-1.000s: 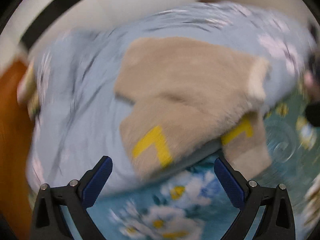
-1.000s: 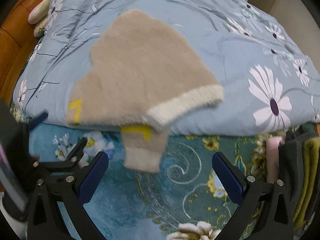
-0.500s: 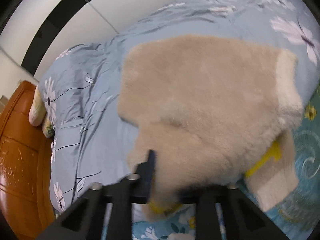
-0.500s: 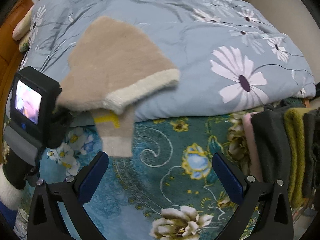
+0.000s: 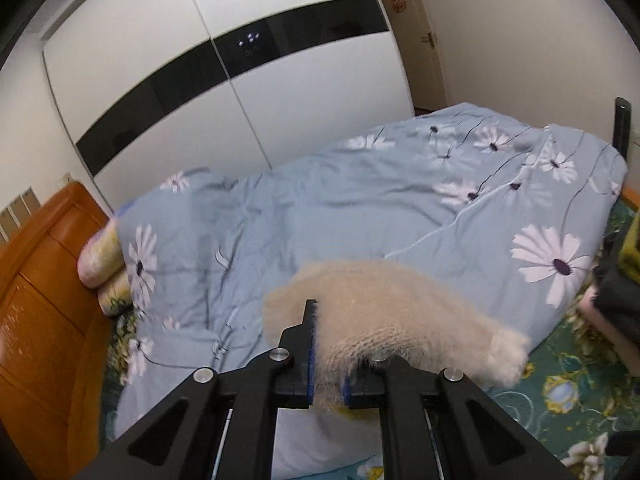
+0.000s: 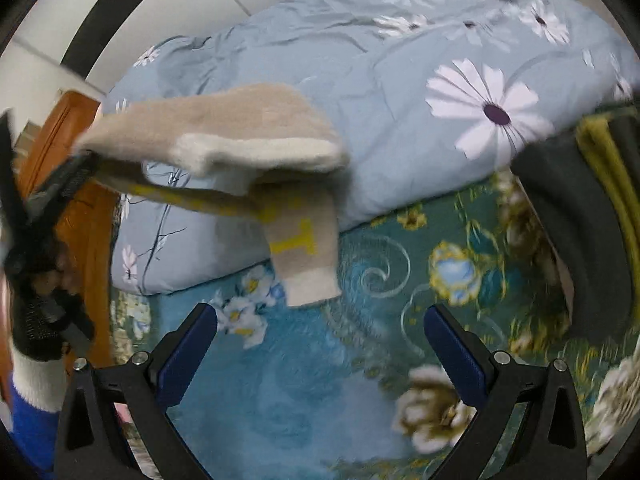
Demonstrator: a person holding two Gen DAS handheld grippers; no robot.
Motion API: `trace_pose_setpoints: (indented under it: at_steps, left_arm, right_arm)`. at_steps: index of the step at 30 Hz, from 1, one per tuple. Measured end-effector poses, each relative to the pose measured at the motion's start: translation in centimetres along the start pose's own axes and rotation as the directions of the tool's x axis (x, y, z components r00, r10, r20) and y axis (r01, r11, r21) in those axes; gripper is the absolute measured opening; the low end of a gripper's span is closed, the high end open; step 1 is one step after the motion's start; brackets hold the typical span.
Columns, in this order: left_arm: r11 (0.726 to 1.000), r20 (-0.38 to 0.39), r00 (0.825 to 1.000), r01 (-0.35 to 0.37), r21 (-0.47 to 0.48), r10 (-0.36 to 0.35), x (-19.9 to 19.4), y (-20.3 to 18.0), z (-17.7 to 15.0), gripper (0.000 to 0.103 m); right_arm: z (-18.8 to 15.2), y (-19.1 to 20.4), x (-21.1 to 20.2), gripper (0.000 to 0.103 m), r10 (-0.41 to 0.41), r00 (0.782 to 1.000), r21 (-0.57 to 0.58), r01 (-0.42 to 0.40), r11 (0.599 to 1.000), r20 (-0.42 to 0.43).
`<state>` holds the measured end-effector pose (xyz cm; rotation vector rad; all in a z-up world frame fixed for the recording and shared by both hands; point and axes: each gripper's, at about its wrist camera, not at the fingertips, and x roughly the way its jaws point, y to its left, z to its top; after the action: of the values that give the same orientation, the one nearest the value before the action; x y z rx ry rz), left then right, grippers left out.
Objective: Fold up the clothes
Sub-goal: 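Grasp the beige sweater with the left tool and lift it off the bed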
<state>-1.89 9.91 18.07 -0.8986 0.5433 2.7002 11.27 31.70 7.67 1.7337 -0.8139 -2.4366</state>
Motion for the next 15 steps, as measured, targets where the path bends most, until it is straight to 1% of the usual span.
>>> trace_pose_setpoints:
  at_steps: [2, 5, 8, 10, 12, 13, 15]
  left_arm:
    - [1.000, 0.011, 1.000, 0.012, -0.009, -0.012, -2.6, 0.3, 1.0, 0.009]
    - [0.999, 0.033, 0.999, 0.031, -0.038, -0.030, -6.9, 0.8, 2.3, 0.009]
    - [0.996, 0.058, 0.998, 0.044, -0.084, -0.039, -11.6, 1.1, 3.2, 0.009]
    - [0.992, 0.072, 0.997, 0.045, -0.118, -0.036, -15.1, 1.2, 3.7, 0.009]
    - [0.988, 0.082, 0.996, 0.044, -0.147, -0.032, -18.2, 1.1, 4.1, 0.009]
    - [0.986, 0.088, 0.996, 0.045, -0.159, -0.031, -19.6, 1.0, 4.3, 0.009]
    - [0.983, 0.108, 0.994, 0.052, -0.173, -0.034, -22.9, 0.3, 5.0, 0.009]
  right_arm:
    - [-0.7, 0.1, -1.4, 0.103, 0.017, 0.999, -0.014, -0.017, 1.000, 0.030]
    - [-2.1, 0.6, -3.7, 0.103, 0.052, 0.996, -0.070, -0.047, 0.996, 0.069]
    - [-3.8, 0.9, -5.5, 0.102, 0.081, 0.994, -0.118, -0.072, 0.990, 0.075]
    - [-5.1, 1.2, -6.4, 0.097, 0.090, 0.993, -0.153, -0.079, 0.985, 0.070]
    - [-6.4, 1.5, -7.3, 0.084, 0.099, 0.993, -0.193, -0.085, 0.978, 0.065]
    - [-7.2, 1.8, -8.0, 0.082, 0.107, 0.992, -0.226, -0.090, 0.970, 0.066]
    - [-9.0, 2.4, -9.5, 0.078, 0.148, 0.986, -0.285, -0.121, 0.951, 0.074]
